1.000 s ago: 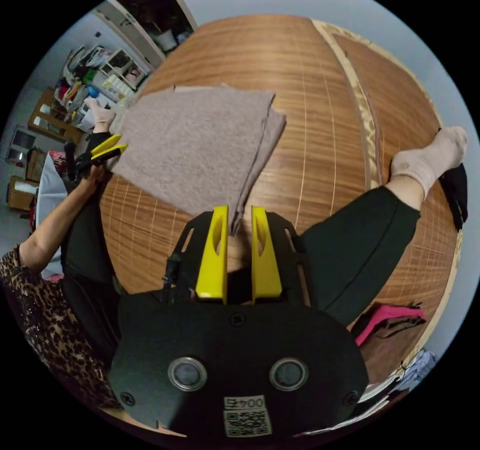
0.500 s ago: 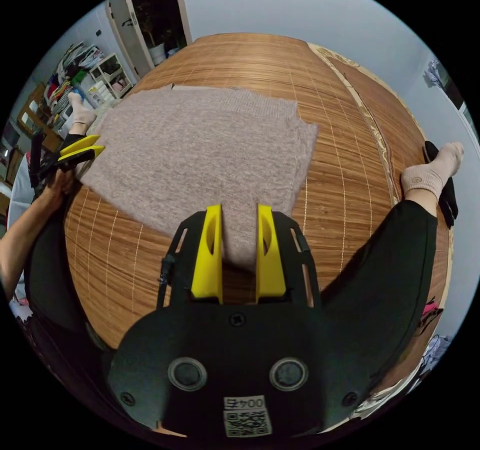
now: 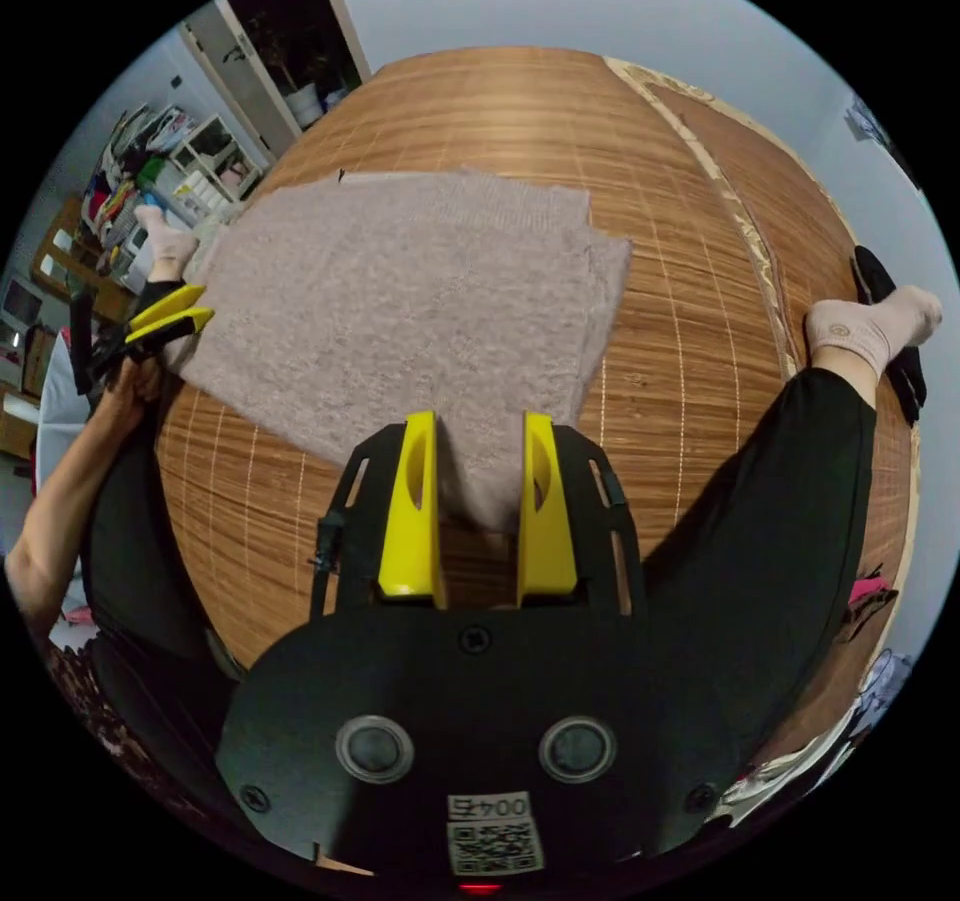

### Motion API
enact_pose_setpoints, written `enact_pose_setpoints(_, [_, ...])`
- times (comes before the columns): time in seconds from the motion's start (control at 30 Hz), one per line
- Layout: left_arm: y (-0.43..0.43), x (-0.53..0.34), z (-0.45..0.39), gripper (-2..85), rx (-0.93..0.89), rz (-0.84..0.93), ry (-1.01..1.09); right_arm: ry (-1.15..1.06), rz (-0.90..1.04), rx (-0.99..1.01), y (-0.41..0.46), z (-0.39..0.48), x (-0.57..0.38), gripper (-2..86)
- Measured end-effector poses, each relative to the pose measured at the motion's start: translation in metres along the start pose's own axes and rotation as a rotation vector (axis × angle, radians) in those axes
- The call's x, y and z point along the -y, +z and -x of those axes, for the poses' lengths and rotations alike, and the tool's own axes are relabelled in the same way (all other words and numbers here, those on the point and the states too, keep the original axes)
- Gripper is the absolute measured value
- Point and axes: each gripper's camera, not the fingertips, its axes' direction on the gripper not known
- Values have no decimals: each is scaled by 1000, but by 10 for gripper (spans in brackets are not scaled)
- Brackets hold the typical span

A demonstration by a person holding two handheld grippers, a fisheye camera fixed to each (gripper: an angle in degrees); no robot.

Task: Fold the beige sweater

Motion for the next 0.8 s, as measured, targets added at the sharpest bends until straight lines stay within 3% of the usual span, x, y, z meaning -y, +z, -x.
enact_pose_setpoints(0.17, [-32,10,-8,196,-23,-152,-2,155,-196,223,-30,-59,-14,113])
enact_pose_setpoints(0.33, [-17,51,-36,197,-79,-167,60,286,-210,331,-24,-121,7,100])
enact_pose_setpoints(0.57, [60,92,-44,182,-75,42,43,343,-157,398,1,-195,55,96])
enact_pose_setpoints(0.8, [68,96,-51,161,-5,33,38,384,-134,532,36,-227,61,98])
